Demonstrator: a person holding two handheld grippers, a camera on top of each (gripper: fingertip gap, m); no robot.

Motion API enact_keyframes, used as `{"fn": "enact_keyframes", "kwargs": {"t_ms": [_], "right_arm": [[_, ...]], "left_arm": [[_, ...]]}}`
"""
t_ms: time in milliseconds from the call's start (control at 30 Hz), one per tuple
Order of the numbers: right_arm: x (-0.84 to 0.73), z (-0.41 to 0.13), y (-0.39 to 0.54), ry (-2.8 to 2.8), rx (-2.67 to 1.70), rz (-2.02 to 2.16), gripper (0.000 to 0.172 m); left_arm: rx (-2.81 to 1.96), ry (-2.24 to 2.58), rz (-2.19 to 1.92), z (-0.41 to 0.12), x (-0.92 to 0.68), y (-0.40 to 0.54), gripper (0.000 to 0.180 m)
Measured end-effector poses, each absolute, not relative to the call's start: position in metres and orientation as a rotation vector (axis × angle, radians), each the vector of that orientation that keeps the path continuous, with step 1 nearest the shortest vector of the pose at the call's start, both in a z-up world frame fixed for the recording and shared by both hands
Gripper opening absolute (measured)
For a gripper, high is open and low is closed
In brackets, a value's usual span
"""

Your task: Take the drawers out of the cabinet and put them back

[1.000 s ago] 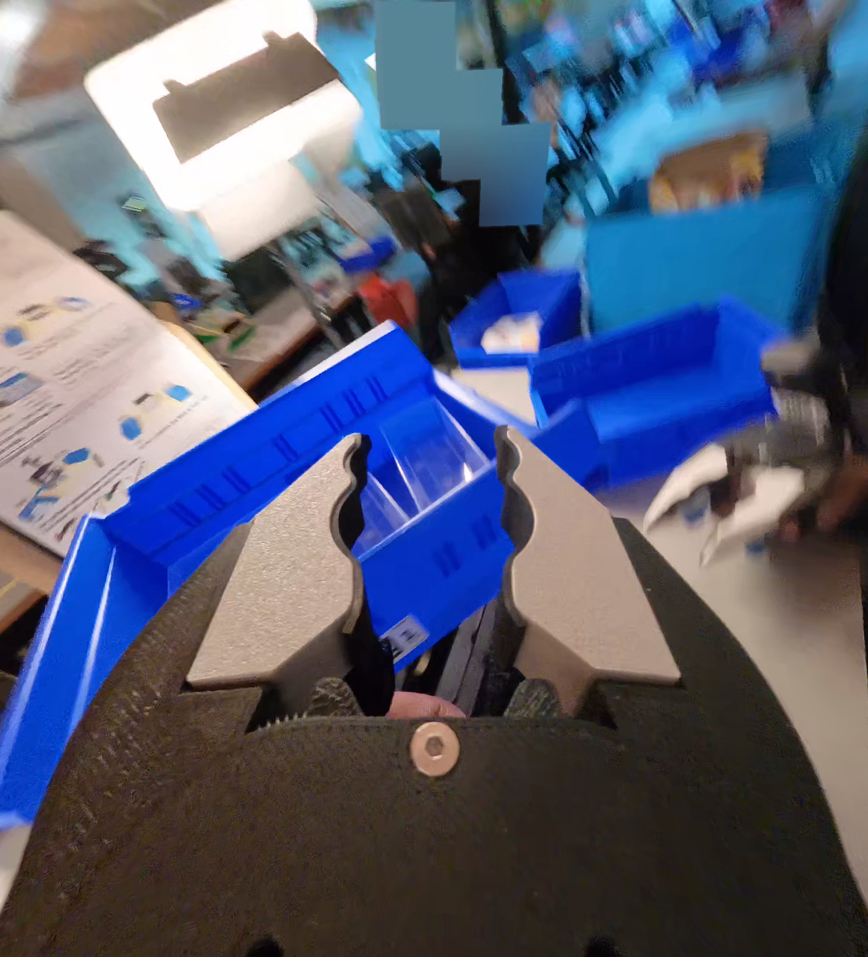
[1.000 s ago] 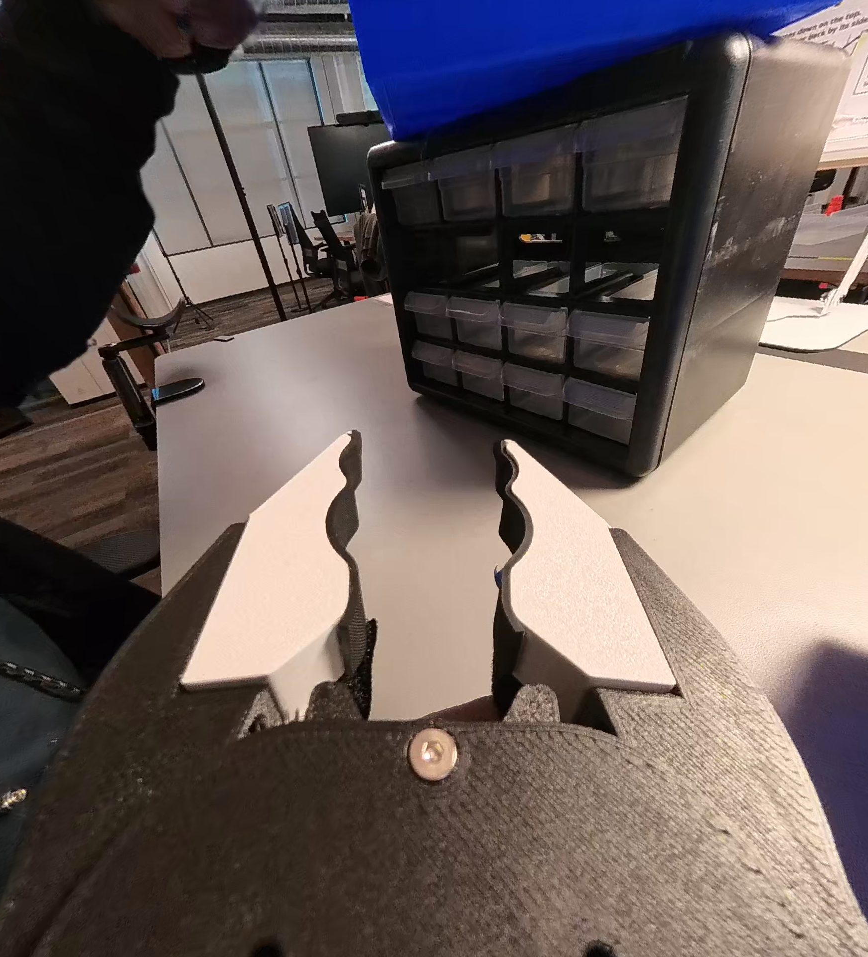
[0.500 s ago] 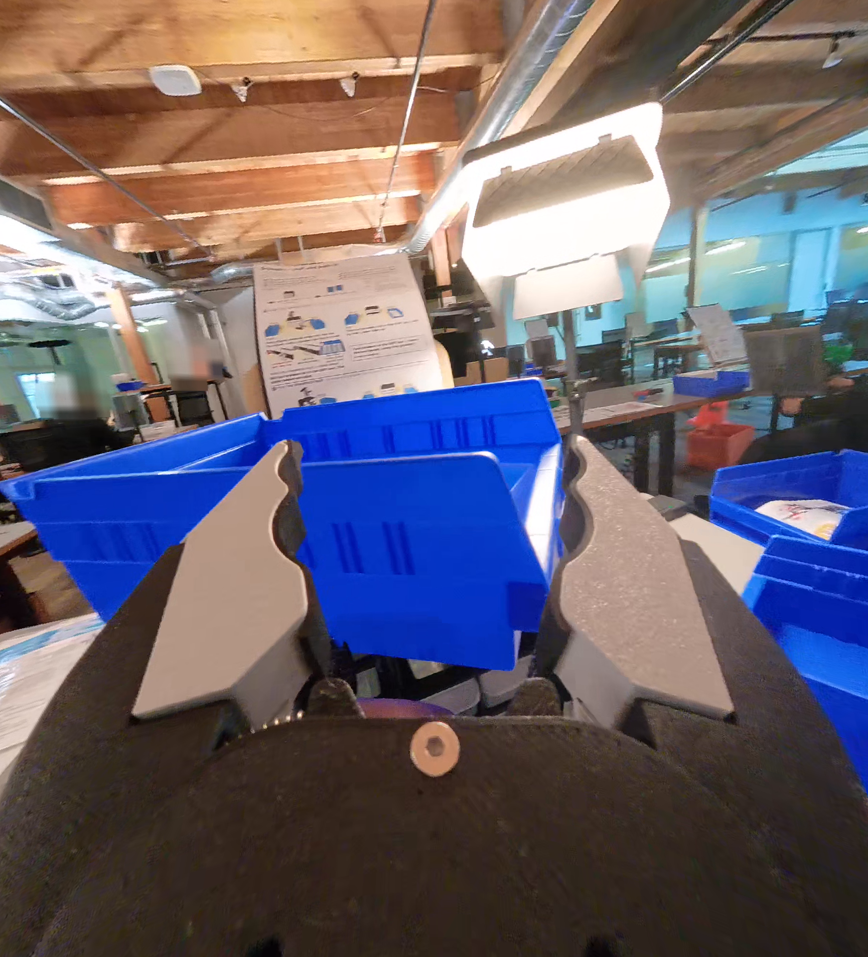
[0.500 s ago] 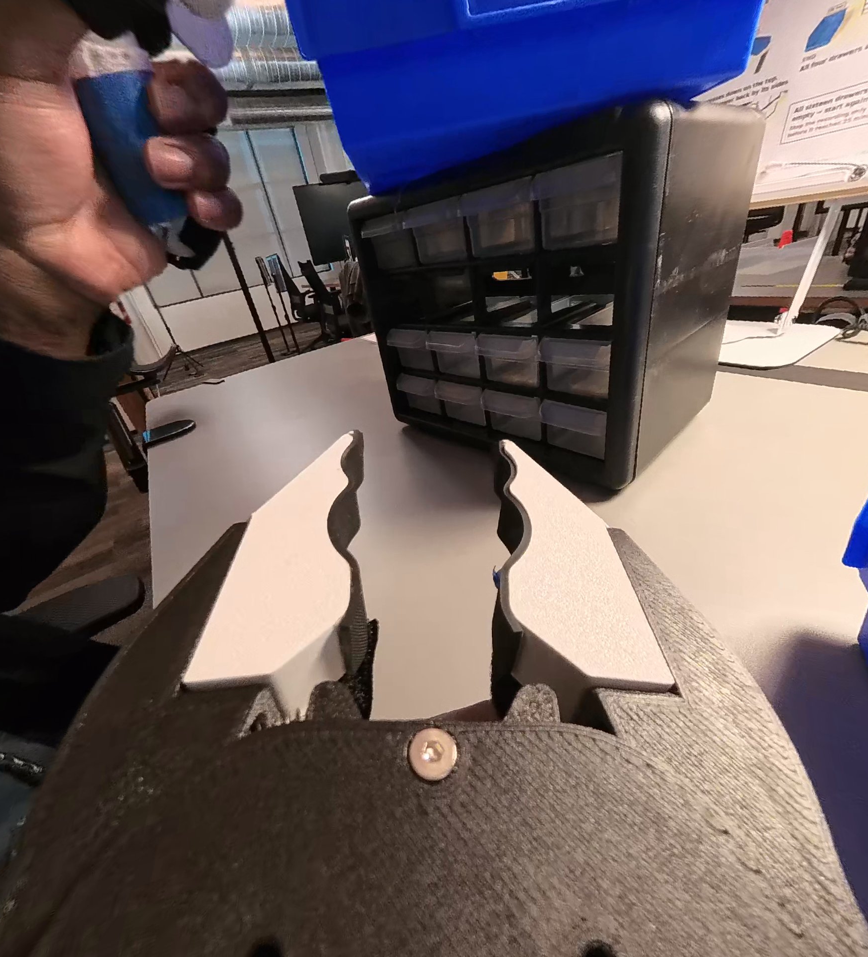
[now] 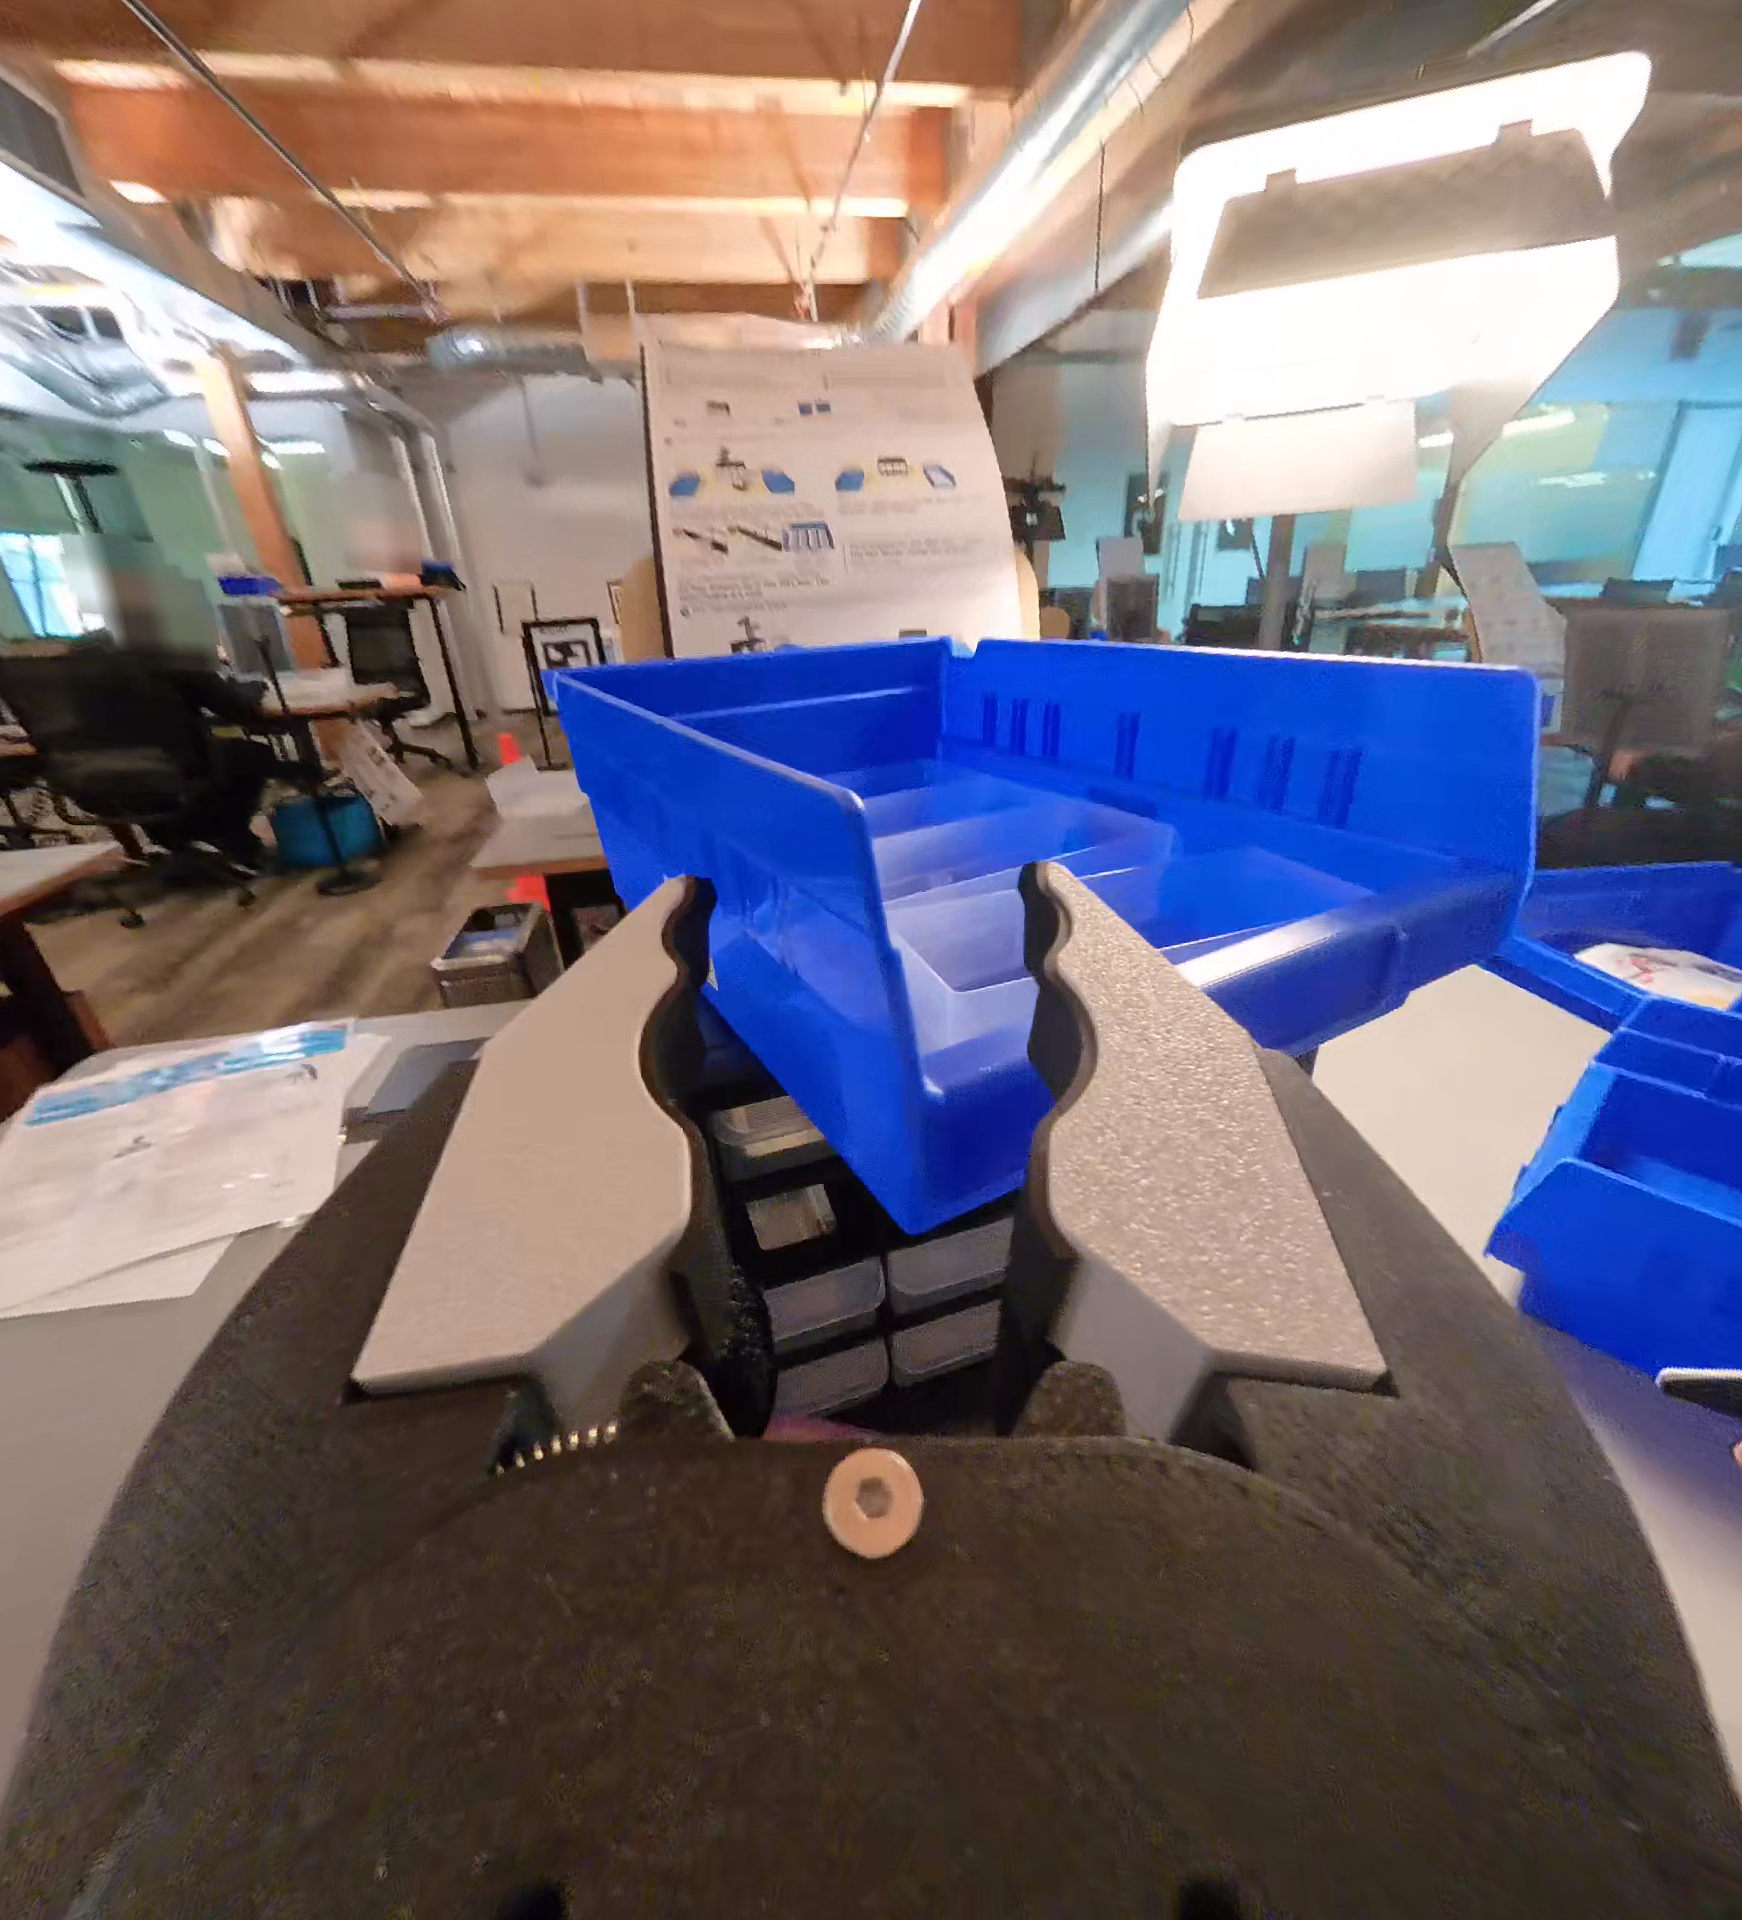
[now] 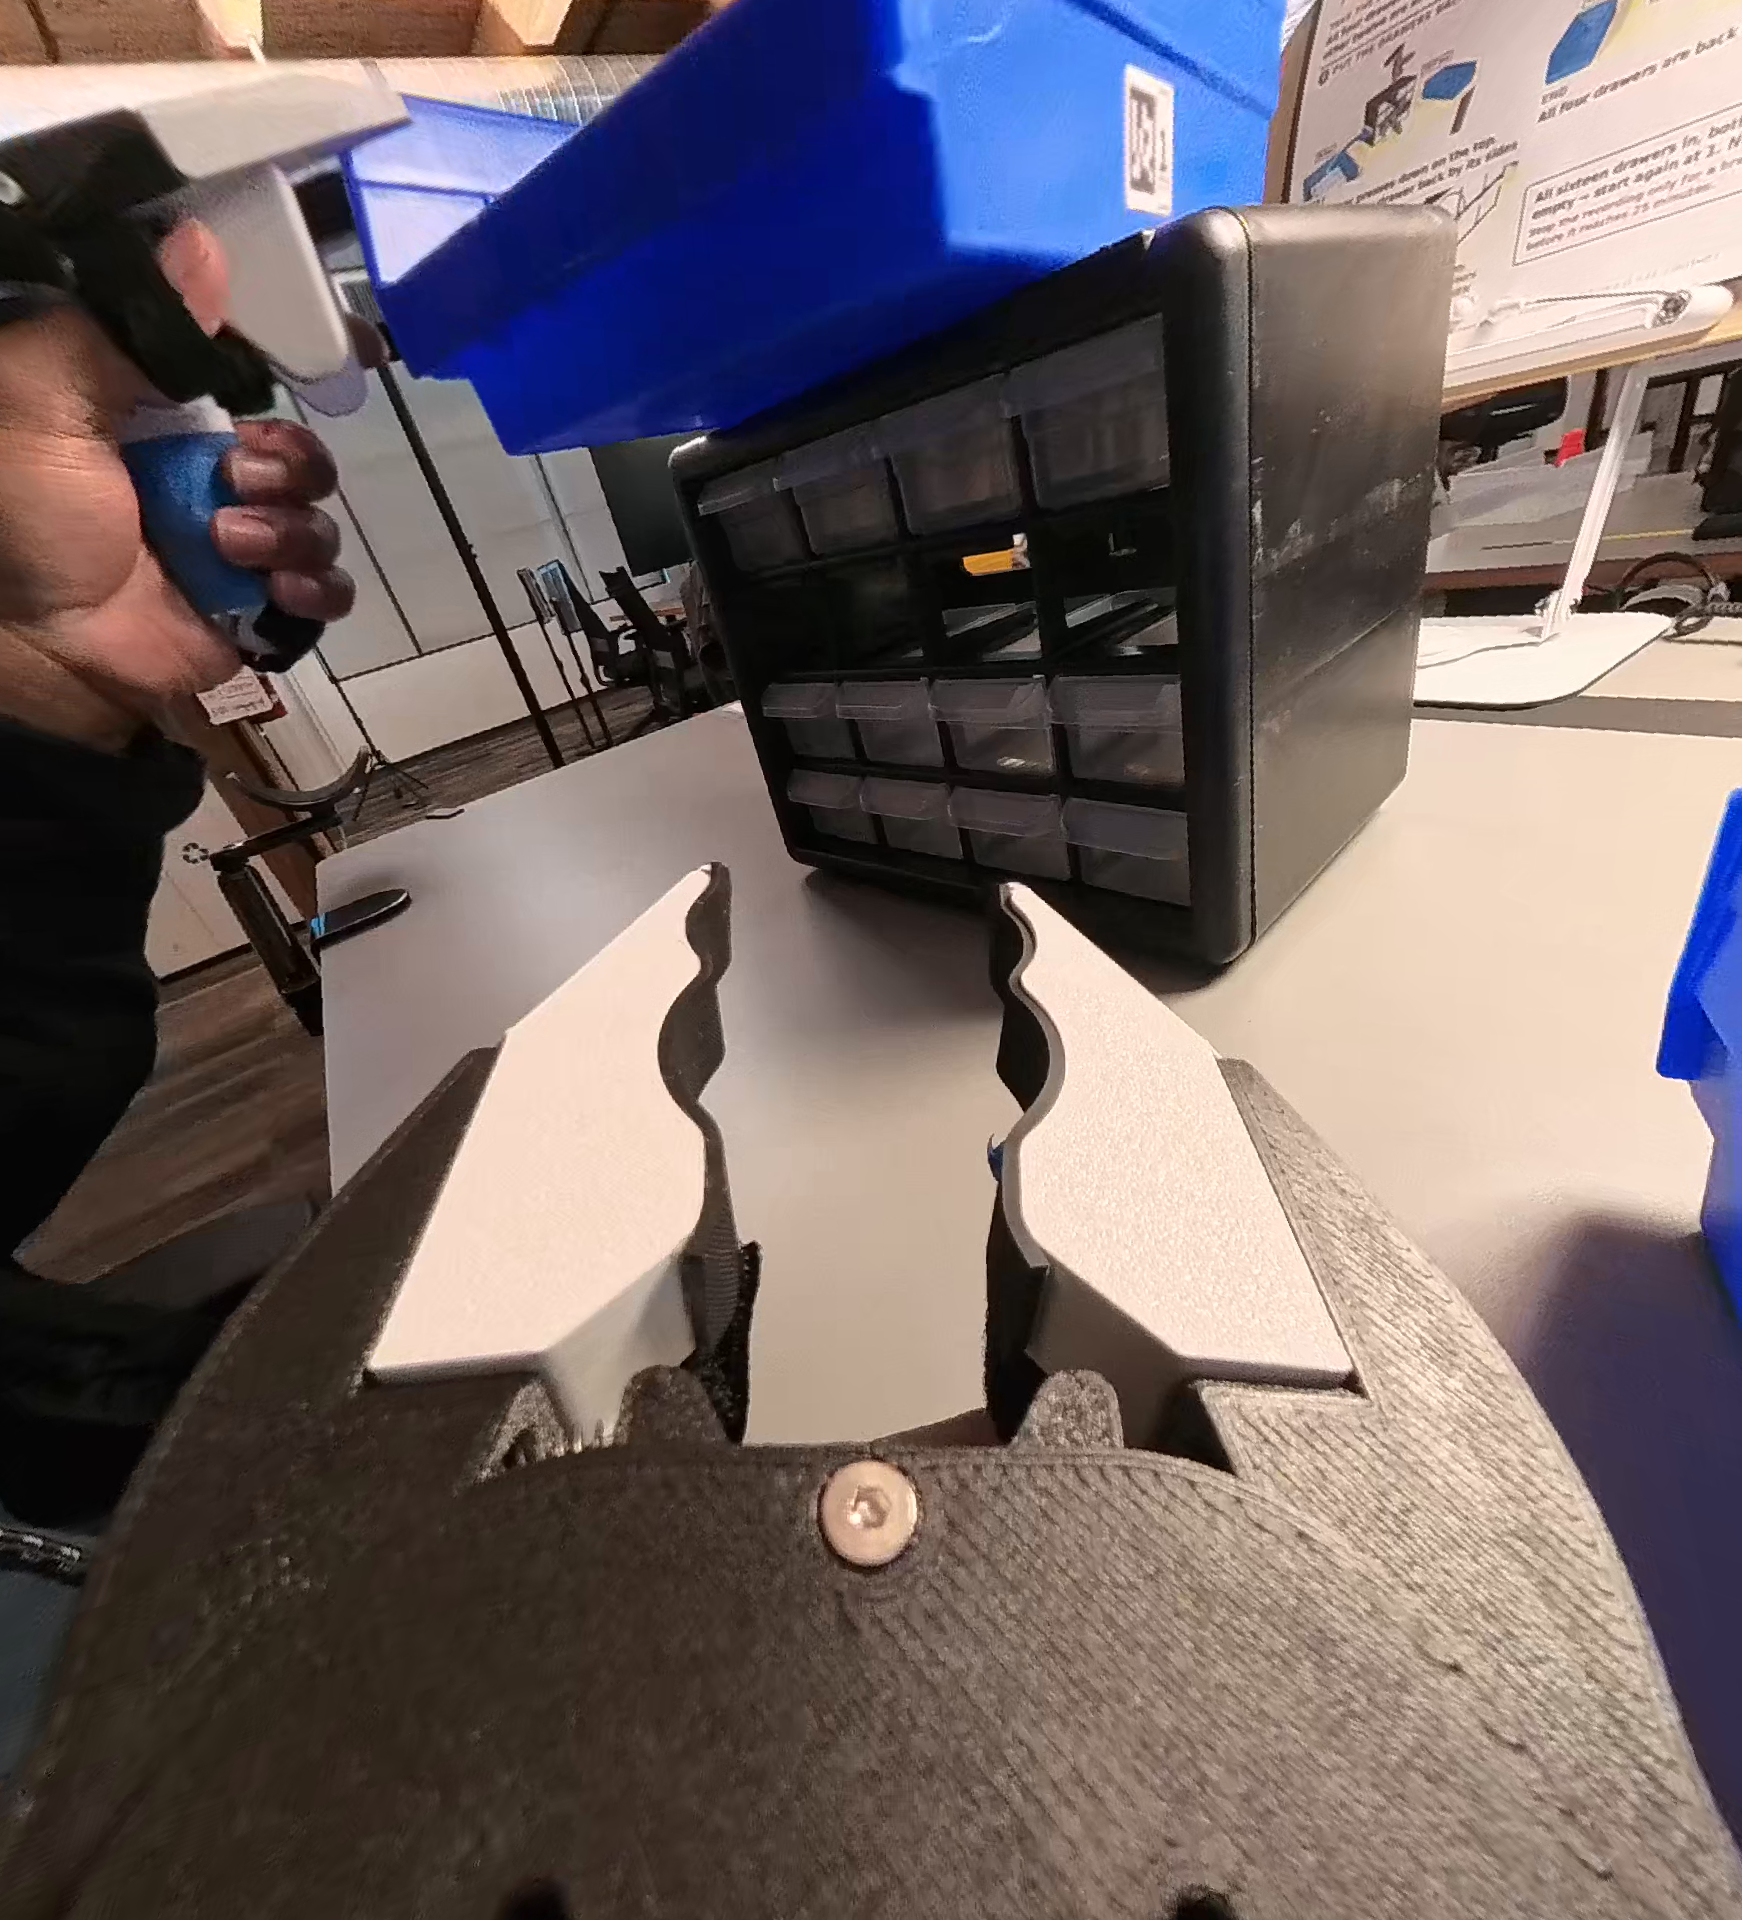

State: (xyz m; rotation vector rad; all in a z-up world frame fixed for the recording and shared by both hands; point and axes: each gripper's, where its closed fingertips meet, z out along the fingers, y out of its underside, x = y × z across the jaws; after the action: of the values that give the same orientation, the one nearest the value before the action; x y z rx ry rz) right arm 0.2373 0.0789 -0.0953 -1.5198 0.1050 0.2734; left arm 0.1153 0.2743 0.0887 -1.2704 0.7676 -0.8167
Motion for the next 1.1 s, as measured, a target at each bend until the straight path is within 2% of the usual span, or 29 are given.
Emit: {"fn": "enact_keyframes", "kwargs": {"t_ms": [67, 100, 233, 333, 500, 833, 1100], "right_arm": [[0.239, -0.096, 0.080, 0.115, -1.524, 0.272, 0.052], [0.239, -0.096, 0.080, 0.115, -1.525, 0.270, 0.052], [0.239, -0.095, 0.078, 0.111, -1.516, 0.248, 0.051], [0.239, -0.094, 0.078, 0.109, -1.511, 0.237, 0.050], [0.239, -0.093, 0.077, 0.104, -1.508, 0.218, 0.048], [0.239, -0.093, 0.076, 0.104, -1.504, 0.221, 0.047], [0.239, -0.093, 0.076, 0.106, -1.505, 0.229, 0.047]], "left_arm": [[-1.289, 0.787, -0.830, 0.086, 0.121, 0.282, 0.058], [-1.289, 0.791, -0.832, 0.086, 0.124, 0.286, 0.048], [-1.271, 0.811, -0.815, 0.089, 0.128, 0.297, 0.032], [-1.239, 0.773, -0.727, 0.093, 0.118, 0.312, 0.007], [-1.212, 0.742, -0.637, 0.093, 0.107, 0.338, 0.001], [-1.124, 0.644, -0.833, 0.115, 0.048, 0.367, 0.000], [-1.169, 0.506, -0.882, 0.107, -0.037, 0.411, 0.000]]}}
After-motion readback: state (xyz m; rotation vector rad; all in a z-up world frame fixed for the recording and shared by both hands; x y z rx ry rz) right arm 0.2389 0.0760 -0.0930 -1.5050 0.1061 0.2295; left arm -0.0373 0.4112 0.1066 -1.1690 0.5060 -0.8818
